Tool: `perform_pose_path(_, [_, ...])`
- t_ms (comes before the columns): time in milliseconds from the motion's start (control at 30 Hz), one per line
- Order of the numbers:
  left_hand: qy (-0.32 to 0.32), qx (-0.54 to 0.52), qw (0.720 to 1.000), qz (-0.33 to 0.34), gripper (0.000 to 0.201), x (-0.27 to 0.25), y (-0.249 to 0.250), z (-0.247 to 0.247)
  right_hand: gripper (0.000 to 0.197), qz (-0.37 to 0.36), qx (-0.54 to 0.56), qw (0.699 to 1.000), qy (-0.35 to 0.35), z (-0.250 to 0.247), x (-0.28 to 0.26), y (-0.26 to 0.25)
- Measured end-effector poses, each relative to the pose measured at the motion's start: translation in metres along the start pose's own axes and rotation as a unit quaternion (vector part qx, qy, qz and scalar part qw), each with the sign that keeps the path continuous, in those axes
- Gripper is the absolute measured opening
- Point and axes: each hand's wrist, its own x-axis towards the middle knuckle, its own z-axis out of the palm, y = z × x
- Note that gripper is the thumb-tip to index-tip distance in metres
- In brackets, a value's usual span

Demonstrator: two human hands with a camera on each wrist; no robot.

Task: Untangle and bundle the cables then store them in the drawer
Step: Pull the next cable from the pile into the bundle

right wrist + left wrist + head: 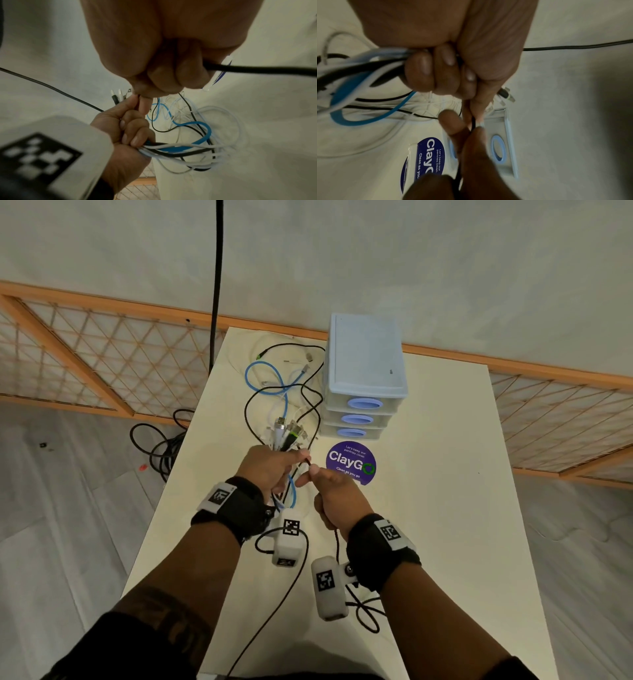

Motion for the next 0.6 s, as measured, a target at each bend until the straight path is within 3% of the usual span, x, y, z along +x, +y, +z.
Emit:
perform_pose_path(67, [0.102, -0.054, 0.993, -0.006, 0.025, 0.009, 0.003, -0.006, 0.045, 0.008, 0.024, 0.999, -0.019, 0.001, -0.003, 0.0])
perform_pose_path(133, [0.14, -0.112, 0.984, -0.018, 0.021, 0.016, 0.008, -0.016, 0.04, 0.01, 0.033, 0.999, -0.031, -0.001, -0.008, -0.001])
perform_pose_path(200, [0.082, -0.104, 0.991, -0.018, 0.022, 0.014, 0.009, -0.023, 0.037, 0.003, 0.033, 0.999, -0.027, -0.004, -0.009, -0.001])
perform_pose_path(300, [-0.077, 0.006, 0.997, -0.024, 0.026, -0.007, 0.006, -0.014, 0.036, -0.011, 0.042, 0.999, -0.02, -0.003, -0.007, 0.0])
perform_pose_path(367, [-0.102, 0.051, 0.993, -0.005, 0.023, -0.015, 0.005, -0.003, 0.037, -0.009, 0.051, 0.998, -0.022, -0.001, -0.006, -0.002])
perform_pose_path(600, [0.122, -0.022, 0.992, 0.018, 0.032, 0.011, 0.017, -0.015, 0.035, 0.023, 0.101, 0.993, -0.052, -0.007, -0.012, 0.0])
